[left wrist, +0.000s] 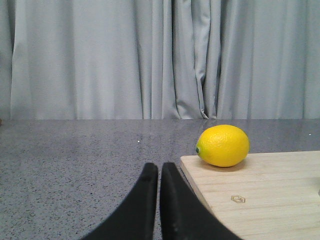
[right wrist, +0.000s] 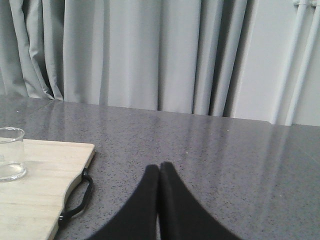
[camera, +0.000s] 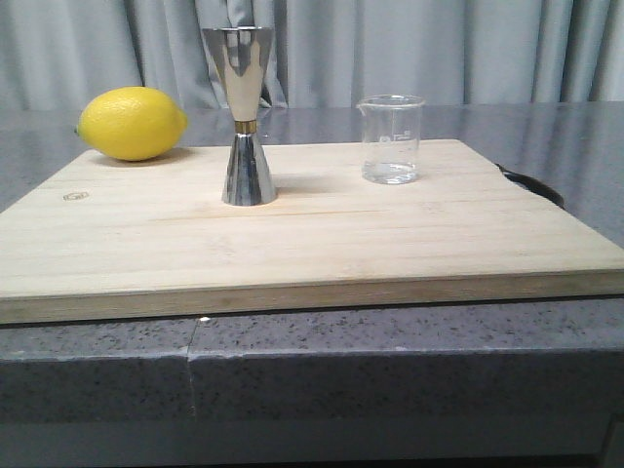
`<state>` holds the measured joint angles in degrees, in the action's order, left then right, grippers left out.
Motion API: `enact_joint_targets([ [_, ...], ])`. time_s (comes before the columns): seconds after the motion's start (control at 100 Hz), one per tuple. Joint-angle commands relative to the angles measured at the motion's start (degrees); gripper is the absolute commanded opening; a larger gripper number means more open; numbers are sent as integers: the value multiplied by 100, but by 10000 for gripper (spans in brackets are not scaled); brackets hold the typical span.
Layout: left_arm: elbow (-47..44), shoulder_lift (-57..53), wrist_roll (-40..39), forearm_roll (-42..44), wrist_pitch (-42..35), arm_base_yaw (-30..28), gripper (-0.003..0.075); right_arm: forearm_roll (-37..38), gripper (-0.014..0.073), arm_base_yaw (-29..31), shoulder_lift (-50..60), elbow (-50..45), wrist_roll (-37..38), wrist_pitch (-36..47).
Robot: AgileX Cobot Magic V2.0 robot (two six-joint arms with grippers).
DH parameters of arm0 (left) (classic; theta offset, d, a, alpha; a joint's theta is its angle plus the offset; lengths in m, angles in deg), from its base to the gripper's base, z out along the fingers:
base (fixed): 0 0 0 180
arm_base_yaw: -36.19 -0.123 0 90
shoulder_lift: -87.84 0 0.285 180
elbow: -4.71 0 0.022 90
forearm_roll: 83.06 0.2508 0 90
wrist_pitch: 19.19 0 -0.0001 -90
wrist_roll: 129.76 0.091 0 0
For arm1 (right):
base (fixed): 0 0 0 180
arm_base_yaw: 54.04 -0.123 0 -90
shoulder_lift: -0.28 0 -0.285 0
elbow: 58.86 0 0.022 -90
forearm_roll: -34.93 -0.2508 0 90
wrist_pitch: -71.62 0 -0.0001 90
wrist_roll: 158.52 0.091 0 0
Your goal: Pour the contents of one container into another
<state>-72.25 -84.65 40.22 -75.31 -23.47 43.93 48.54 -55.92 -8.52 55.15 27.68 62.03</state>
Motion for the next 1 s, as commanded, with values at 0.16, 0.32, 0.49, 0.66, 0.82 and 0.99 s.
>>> enact_joint_targets([
  [0.16, -77, -155, -17, -71, -376, -10, -19, 21, -70, 41, -64, 145, -68, 465],
  [0.32, -77, -155, -17, -71, -376, -10, -19, 21, -70, 41, -64, 122, -68, 465],
  [0.49, -77, -155, -17, -71, -376, -10, -19, -65, -70, 41, -64, 61, -68, 451],
  [0.66, -77, -155, -17, -71, -376, -10, -19, -790, -70, 41, -64, -287, -29, 424],
  [0.82, -77, -155, -17, -71, -376, -10, -19, -800, -70, 41, -51, -740, 155, 536],
  [0.99, -77, -155, -17, -71, -376, -10, -19, -800, -70, 41, 259, -1036, 202, 678],
])
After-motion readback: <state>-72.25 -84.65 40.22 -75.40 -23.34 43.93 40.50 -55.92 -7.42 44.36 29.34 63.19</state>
